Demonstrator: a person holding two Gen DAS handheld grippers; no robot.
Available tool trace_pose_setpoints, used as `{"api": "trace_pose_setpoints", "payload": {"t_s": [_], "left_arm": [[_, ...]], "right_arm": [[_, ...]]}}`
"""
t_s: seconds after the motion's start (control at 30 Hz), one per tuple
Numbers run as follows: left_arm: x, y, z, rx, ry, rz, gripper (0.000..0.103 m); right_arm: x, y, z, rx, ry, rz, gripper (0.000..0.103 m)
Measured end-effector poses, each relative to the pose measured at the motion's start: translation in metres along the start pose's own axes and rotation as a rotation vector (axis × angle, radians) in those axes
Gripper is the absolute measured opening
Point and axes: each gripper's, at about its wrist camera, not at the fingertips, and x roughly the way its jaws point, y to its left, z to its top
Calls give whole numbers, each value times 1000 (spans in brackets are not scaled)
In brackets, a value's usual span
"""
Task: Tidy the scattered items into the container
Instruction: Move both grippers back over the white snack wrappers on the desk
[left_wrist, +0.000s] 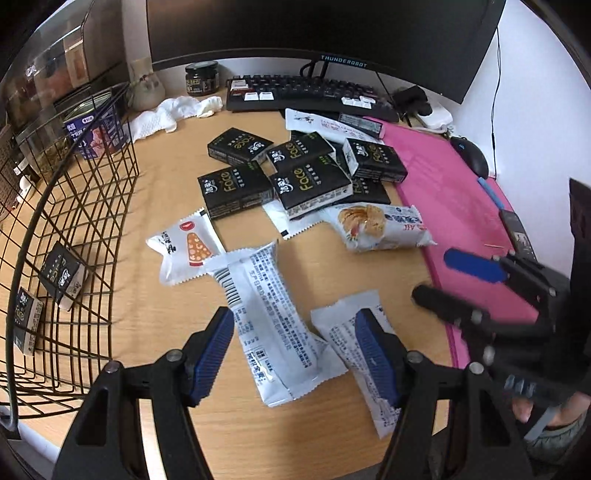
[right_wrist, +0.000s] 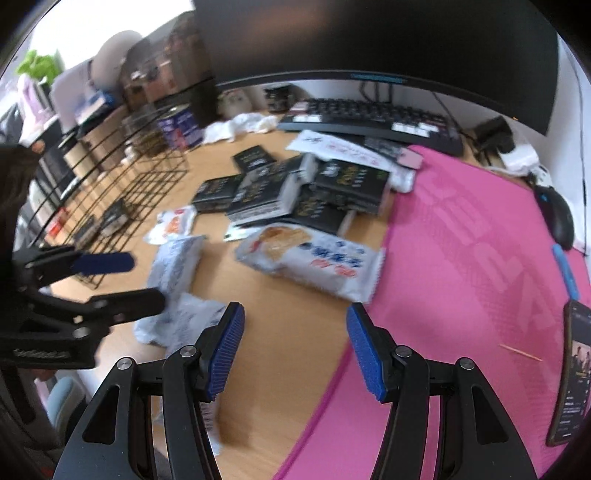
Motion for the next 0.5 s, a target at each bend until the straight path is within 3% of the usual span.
{"api": "trace_pose_setpoints", "payload": {"t_s": [0.23, 0.5], "left_arm": [[6, 16, -4, -42, 16, 21, 72], [11, 21, -6, -61, 33, -1, 72]], "right_arm": [[10, 47, -20, -80, 54, 57, 57], [28, 59, -30, -110, 97, 51, 57]]}}
